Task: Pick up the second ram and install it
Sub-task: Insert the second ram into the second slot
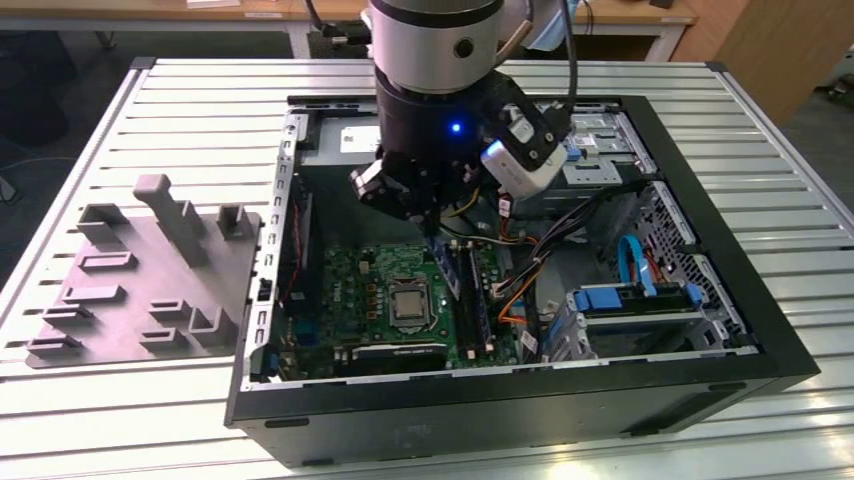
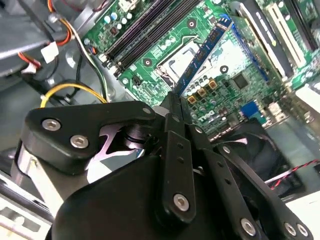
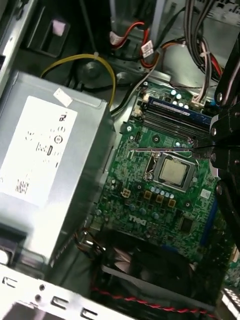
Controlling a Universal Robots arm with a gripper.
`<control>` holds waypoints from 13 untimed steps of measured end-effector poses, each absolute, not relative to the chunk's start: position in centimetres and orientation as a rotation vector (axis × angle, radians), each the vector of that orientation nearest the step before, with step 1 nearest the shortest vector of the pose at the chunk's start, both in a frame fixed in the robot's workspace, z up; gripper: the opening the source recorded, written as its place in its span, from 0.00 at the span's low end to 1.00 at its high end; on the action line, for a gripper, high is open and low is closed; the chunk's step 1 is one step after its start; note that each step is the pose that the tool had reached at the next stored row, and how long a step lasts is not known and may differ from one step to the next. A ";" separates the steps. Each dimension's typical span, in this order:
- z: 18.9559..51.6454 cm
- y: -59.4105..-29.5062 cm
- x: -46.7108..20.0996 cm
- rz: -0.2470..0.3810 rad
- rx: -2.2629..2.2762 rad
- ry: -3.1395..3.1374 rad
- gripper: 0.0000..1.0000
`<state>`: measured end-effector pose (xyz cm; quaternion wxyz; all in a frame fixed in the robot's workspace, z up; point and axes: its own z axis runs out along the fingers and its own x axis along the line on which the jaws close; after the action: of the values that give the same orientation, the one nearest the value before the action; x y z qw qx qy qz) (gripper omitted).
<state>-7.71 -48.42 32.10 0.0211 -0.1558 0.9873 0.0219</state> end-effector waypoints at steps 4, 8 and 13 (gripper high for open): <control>32.0 -48.4 -7.7 0.066 -0.370 3.075 0.11; 31.9 -48.4 -7.7 0.063 -0.257 3.085 0.11; 31.8 -48.4 -7.7 0.060 -0.118 3.092 0.11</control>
<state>-7.71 -48.43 31.82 0.0236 -0.0382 0.9988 0.0193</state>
